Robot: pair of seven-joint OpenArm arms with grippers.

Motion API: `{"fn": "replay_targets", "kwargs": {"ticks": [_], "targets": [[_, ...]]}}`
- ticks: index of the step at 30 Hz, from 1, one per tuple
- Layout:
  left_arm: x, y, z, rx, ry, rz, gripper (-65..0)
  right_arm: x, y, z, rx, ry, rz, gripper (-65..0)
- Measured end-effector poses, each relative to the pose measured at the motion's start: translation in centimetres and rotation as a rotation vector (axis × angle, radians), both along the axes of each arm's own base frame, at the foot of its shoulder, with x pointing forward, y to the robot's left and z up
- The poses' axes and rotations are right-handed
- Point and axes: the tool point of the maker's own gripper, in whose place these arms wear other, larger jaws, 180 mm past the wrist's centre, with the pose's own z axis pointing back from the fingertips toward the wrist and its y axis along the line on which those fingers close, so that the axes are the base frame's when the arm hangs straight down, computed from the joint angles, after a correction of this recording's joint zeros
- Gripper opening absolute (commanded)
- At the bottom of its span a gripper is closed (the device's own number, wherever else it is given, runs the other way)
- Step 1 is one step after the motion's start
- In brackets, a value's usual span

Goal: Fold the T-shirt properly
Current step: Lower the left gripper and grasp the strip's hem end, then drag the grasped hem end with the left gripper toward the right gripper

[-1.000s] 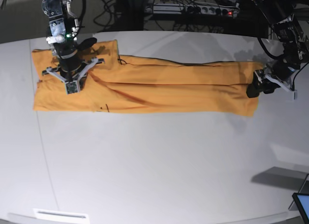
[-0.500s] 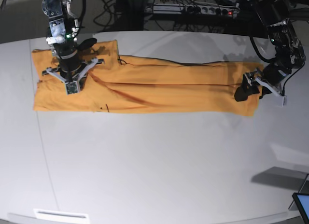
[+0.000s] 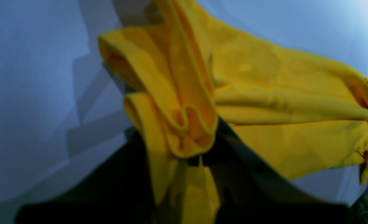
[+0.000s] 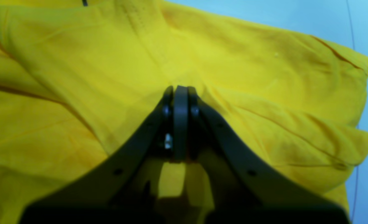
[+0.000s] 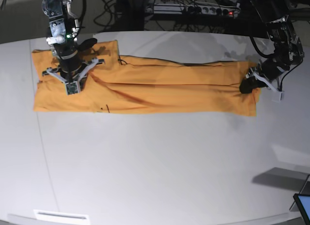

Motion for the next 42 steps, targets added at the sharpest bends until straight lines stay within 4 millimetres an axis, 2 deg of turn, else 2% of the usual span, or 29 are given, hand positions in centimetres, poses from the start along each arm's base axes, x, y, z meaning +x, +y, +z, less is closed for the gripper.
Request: {"fn": "replay_targets", "kwargs": {"ticks": [5, 11, 14, 19, 22, 26, 38, 42], "targets": [[-0.2, 0.7, 0.3, 0.017, 0.01, -0.004, -65.0, 0.0, 0.0, 0.0, 0.001, 0.0, 0.001, -64.7], [-1.9, 5.3, 1.1, 0.093, 0.047, 0.07, -65.0, -0.1, 0.8, 0.0, 0.026, -0.002, 0.021, -64.7], [-1.3, 6.5, 3.2, 0.155, 0.007, 0.059, -65.0, -0.1, 1.1, 0.0, 0.035, -0.002, 0.03, -64.7], [-0.6, 6.2, 6.2, 0.246, -0.061, 0.001, -65.0, -0.1, 1.2, 0.0, 0.036, -0.006, 0.032, -64.7], [0.0, 5.3, 7.8, 0.297, -0.101, -0.036, -65.0, -0.1, 1.4, 0.0, 0.04, -0.006, 0.03, -64.7], [0.9, 3.2, 9.8, 0.33, -0.175, -0.075, -65.0, -0.3, 1.5, -0.1, 0.043, -0.006, 0.016, -64.9], [2.4, -5.3, 11.3, 0.367, -0.254, -0.347, -65.0, -0.3, 1.3, -0.1, 0.036, -0.006, 0.011, -64.9], [2.5, -7.1, 11.4, 0.363, -0.269, -0.401, -65.0, -0.3, 1.3, -0.1, 0.035, -0.006, 0.01, -64.9]]}}
